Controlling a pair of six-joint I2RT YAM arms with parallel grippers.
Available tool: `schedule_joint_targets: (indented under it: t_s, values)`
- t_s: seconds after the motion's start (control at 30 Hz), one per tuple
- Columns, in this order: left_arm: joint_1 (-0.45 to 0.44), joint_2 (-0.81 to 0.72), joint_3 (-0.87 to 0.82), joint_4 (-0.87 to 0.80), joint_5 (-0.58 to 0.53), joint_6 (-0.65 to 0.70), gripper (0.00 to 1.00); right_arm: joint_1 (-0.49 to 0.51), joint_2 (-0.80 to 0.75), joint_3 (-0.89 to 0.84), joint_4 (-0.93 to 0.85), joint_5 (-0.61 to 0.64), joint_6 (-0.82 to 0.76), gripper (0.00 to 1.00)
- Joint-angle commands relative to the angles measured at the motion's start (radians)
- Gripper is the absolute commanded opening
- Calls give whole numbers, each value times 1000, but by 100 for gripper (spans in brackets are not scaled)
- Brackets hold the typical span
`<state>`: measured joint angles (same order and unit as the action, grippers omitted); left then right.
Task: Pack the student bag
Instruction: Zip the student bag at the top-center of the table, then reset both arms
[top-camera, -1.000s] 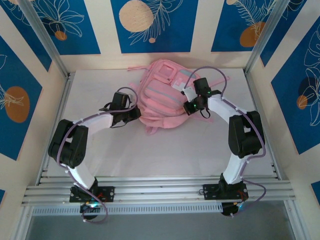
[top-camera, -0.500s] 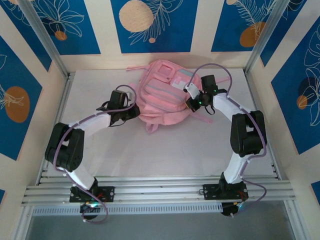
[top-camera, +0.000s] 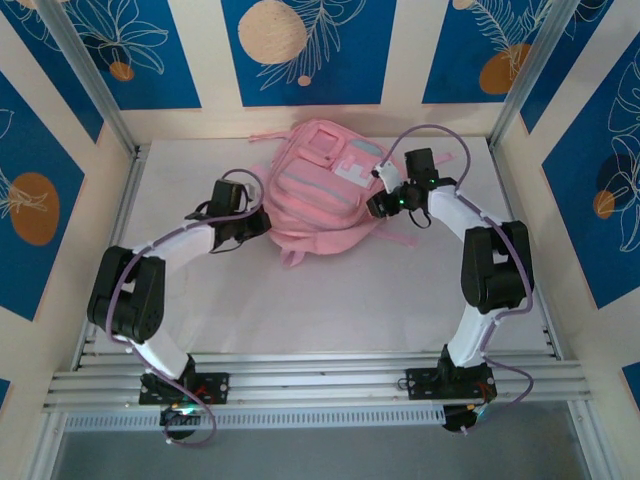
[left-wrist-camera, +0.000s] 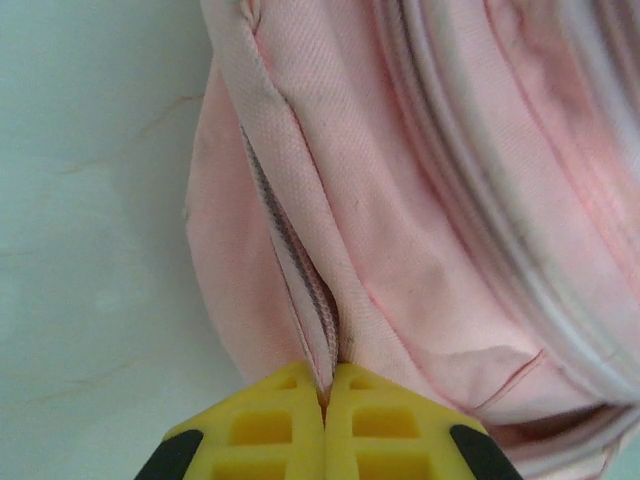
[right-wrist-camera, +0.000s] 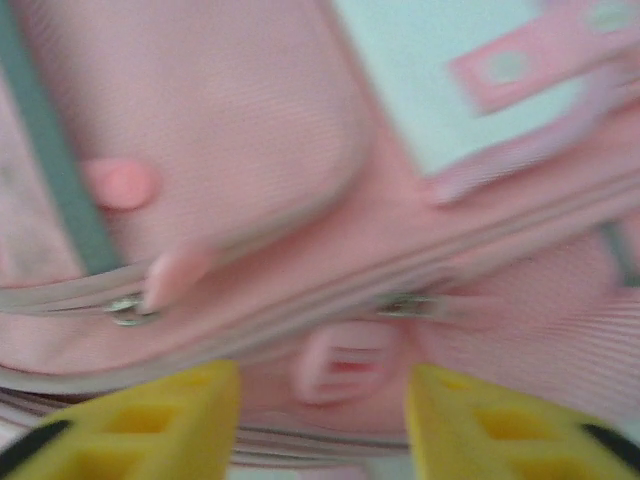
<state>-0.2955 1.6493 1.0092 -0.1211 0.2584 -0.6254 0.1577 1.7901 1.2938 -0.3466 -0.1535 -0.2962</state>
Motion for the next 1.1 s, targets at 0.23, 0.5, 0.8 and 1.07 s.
schedule_joint_targets:
  t_s: [0.23,0.5,0.8,1.07]
  values:
    - [29,-142,-16,-102,-123,75,85,-7,-273,-250,157,174,254,59]
    - [31,-259,-147,-14,-614,376,100,-9,-394,-584,518,411,313,59]
    - [35,-156,-446,712,-837,748,100,-51,-299,-698,827,398,324,60]
    - [112,-148,-652,1060,-587,721,100,-179,-291,-823,1038,197,410,99]
